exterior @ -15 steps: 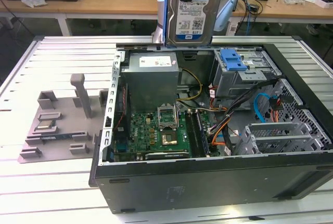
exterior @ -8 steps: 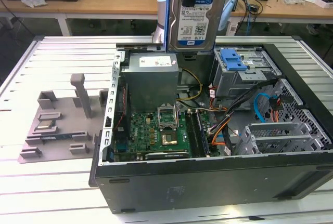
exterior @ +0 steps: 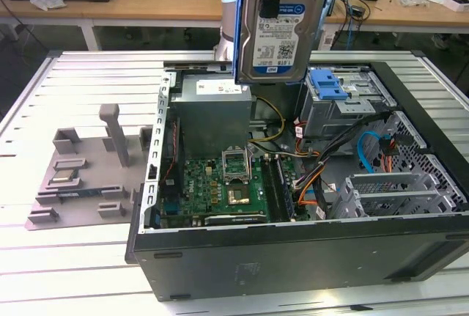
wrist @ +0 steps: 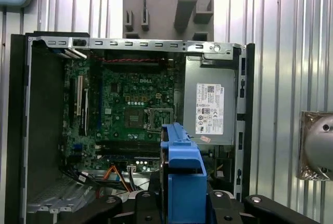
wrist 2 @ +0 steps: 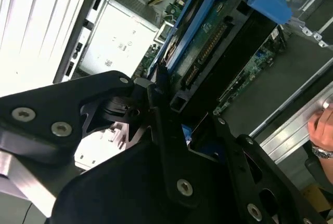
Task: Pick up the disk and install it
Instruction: 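Pick up the disk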
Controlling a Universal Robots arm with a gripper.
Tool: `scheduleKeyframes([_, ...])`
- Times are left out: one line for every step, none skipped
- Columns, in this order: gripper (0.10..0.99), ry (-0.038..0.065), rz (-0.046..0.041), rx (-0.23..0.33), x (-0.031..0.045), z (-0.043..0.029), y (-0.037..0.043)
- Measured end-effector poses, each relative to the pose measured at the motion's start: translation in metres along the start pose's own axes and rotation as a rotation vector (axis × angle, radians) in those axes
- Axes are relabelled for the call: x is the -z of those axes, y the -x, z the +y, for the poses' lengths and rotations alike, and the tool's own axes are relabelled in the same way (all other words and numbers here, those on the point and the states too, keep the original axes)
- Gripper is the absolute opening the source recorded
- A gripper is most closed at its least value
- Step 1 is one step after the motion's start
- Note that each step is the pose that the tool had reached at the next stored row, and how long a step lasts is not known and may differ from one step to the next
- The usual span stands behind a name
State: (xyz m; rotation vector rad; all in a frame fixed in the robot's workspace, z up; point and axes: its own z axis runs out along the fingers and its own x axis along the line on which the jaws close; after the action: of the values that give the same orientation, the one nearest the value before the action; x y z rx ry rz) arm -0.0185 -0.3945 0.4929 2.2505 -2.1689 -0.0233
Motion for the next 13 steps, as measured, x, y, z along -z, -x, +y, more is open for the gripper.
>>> scheduleKeyframes([0.369,0.000,0.0001,0.000,0.0000,0.0000,-0.0027])
scheduleKeyframes([0.369,0.000,0.0002,0.000,0.0000,0.0000,-0.0053])
scheduleKeyframes([0.369,0.000,0.0000,0.000,-0.0001,0.0000,-0.0081])
scheduleKeyframes([0.369,0.000,0.0001,0.000,0.0000,0.0000,-0.0108])
scheduleKeyframes([0.369,0.000,0.0000,0.000,-0.0001,0.0000,-0.0137])
scheduleKeyframes([0.369,0.000,0.0000,0.000,-0.0001,0.0000,-0.0166])
scheduleKeyframes([0.369,0.000,0.0000,0.000,-0.0001,0.0000,-0.0196])
scheduleKeyframes([0.369,0.000,0.0001,0.000,-0.0002,0.0000,-0.0258])
scheduleKeyframes([0.369,0.000,0.0000,-0.001,-0.0002,0.0001,-0.0305])
scheduleKeyframes([0.369,0.000,0.0001,-0.001,-0.0003,0.0001,-0.0370])
scheduleKeyframes([0.369,0.000,0.0000,-0.001,-0.0003,0.0002,-0.0409])
scheduleKeyframes([0.369,0.000,0.0000,-0.001,-0.0004,0.0002,-0.0484])
scheduleKeyframes([0.369,0.000,0.0000,-0.001,-0.0004,0.0002,-0.0521])
